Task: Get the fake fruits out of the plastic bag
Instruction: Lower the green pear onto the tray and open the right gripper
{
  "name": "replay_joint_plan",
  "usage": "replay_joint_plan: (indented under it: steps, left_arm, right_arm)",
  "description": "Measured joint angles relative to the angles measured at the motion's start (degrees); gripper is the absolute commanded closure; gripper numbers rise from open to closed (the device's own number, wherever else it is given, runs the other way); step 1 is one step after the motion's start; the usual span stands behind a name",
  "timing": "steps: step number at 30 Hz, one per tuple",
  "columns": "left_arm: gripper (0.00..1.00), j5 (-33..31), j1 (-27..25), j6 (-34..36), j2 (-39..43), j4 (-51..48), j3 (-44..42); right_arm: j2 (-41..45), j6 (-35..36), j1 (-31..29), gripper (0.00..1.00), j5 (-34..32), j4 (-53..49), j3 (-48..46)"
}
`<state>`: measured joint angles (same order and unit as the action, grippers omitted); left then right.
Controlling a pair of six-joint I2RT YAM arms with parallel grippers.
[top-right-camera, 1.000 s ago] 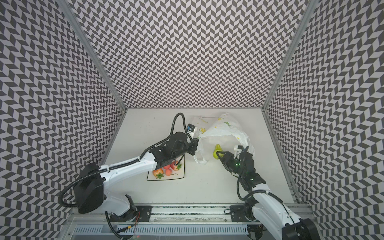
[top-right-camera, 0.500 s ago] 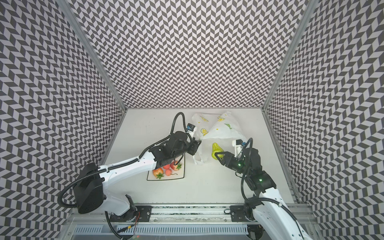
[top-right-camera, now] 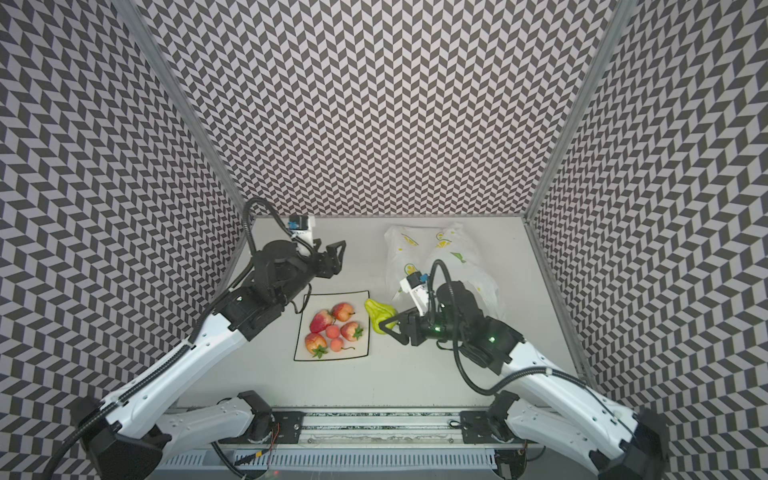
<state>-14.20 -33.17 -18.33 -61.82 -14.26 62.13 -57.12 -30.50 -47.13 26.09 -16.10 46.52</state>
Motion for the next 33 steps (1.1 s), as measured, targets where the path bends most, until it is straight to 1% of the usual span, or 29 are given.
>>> replay_joint_plan:
  steps: [4, 7, 12, 17, 23, 26, 33]
  left_arm:
    - [0.27, -1.2, 5.6, -1.8, 4.9, -1.8, -1.9]
    - [0.28, -2.7, 7.7, -3.7, 8.1, -3.3, -4.0]
    - [0.29, -4.9, 8.4, -7.5, 12.7, -5.6, -8.0]
    - [0.29, -6.4, 8.4, -11.5, 17.1, -8.3, -11.8]
    - [0.29, -8.3, 8.4, -12.7, 18.7, -10.5, -12.3]
    - [0.29, -9.0, 8.4, -12.7, 18.9, -10.8, -12.3]
    - [0.29, -10.1, 8.5, -12.7, 19.4, -11.1, -12.6]
  right_arm:
    - [-10.3, 2.1, -5.7, 0.49, -4.3, 4.0, 3.4]
    - [-17.5, 2.9, -8.8, 0.49, -8.2, 6.5, 6.1]
    - [-29.0, 3.7, -13.3, 0.49, -16.2, 9.4, 11.8]
    - [-36.9, 3.6, -15.7, 0.5, -23.0, 11.5, 14.2]
    - [-41.5, 3.5, -16.2, 0.47, -29.0, 12.0, 15.9]
    - [-43.1, 3.5, -16.2, 0.45, -30.9, 12.1, 16.9]
    - [-46.1, 4.1, -16.2, 0.39, -33.2, 12.3, 19.4]
